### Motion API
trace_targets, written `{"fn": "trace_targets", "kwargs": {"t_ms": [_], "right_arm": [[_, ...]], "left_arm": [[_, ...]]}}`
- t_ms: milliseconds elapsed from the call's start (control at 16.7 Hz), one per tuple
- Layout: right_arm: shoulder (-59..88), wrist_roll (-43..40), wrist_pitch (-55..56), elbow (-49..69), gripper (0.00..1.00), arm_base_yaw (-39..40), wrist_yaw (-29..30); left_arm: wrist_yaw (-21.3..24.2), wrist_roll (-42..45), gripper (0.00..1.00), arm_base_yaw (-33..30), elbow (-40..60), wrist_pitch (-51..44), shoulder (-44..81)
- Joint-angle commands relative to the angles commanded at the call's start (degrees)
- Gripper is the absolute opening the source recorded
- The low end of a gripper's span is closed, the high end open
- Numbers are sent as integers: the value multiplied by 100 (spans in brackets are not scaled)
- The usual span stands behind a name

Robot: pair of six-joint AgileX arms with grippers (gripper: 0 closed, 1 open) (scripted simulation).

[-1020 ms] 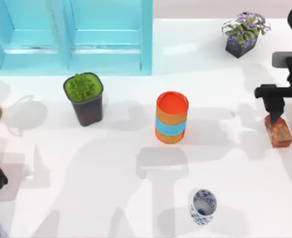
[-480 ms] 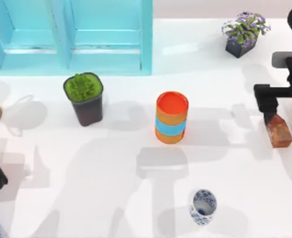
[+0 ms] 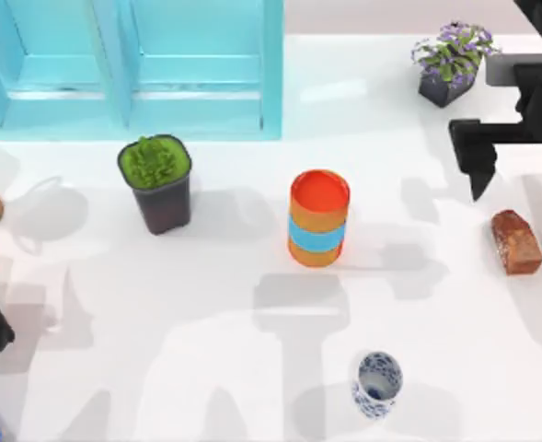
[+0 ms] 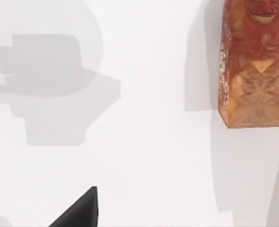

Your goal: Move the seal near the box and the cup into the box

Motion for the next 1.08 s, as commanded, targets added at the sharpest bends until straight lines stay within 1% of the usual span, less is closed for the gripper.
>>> {"fn": "trace_targets", "kwargs": {"t_ms": [300,420,660,840,1080], "right_arm": [[-47,-268,-985,835,100,-378,-19],[-73,-350,-1100,971,100,-491,-59],[-57,-332,-1079,948,100,-455,-52],[-199,14,-911,666,100,-113,-56],[-576,1051,-464,-194,100,889,-26]], "left_arm": [[0,0,100,0,0,0,0],[0,0,100,0,0,0,0],[0,0,100,0,0,0,0],[0,0,100,0,0,0,0],[0,0,100,0,0,0,0]]}}
